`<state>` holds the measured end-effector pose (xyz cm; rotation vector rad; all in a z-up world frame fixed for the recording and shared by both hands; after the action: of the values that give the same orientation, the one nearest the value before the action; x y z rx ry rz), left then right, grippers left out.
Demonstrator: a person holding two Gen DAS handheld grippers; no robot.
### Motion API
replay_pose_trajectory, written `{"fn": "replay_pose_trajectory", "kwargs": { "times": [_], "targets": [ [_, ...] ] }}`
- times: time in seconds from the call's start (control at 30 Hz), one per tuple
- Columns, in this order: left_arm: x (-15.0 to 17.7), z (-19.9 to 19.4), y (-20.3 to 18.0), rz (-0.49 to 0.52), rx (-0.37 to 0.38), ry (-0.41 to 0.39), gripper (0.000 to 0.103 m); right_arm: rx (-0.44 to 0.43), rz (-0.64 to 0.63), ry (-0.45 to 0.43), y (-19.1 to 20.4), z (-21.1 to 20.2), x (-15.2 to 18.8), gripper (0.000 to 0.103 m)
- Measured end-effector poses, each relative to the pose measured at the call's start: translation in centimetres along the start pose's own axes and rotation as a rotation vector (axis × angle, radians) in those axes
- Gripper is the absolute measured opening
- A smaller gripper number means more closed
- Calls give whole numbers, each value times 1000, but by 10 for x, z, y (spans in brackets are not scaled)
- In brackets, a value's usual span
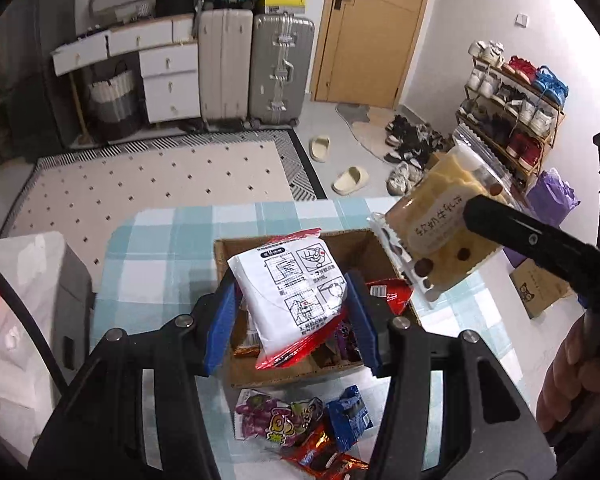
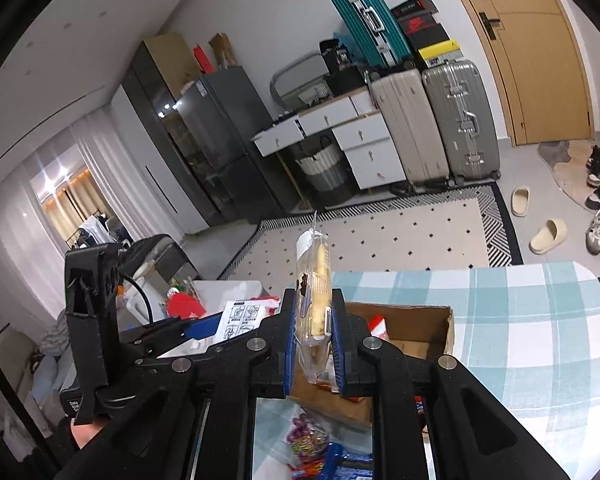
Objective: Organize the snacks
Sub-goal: 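Carry the white bag over the box with the left gripper while the right gripper carries the cracker pack, then lower both items into the box and open both grippers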
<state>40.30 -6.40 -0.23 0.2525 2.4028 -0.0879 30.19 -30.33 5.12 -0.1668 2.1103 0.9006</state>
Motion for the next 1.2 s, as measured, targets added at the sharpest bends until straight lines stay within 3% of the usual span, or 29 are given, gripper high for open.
{"fn": "replay_pose_trajectory", "kwargs": {
  "times": [0.33,0.6,0.67,0.7,0.8,0.87,1.03,1.2],
  "targets": [
    [9,77,-3,2,21,69,50,40,86,113,-51,56,24,15],
    [21,122,1,21,-11,119,51,118,39,160,-72,83,39,15],
    [23,130,1,15,-7,133,53,120,49,168,-77,86,42,15],
    [24,133,1,8,-7,139,59,121,56,171,-80,88,44,15],
    [27,139,8,-22,-19,167,70,98,55,187,-79,91,47,26],
    [28,141,10,-24,-21,176,71,124,18,177,-78,89,48,46],
    [33,129,11,12,-66,142,78,130,-23,144,-67,76,45,49],
    [36,106,9,24,-97,110,79,122,-24,112,-58,57,42,54]
  ]
}}
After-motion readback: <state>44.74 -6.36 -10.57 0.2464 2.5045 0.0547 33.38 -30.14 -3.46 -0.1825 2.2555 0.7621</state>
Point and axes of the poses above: each gripper's, at about its wrist camera, not at the fingertips, and z roughly the way its jaws point, y to its left, x to its underside, the point moved 7 cm from there along z, roughly the way its jaws point, and after that the axes turned 10 degrees about -x, right-handed, at the moved point
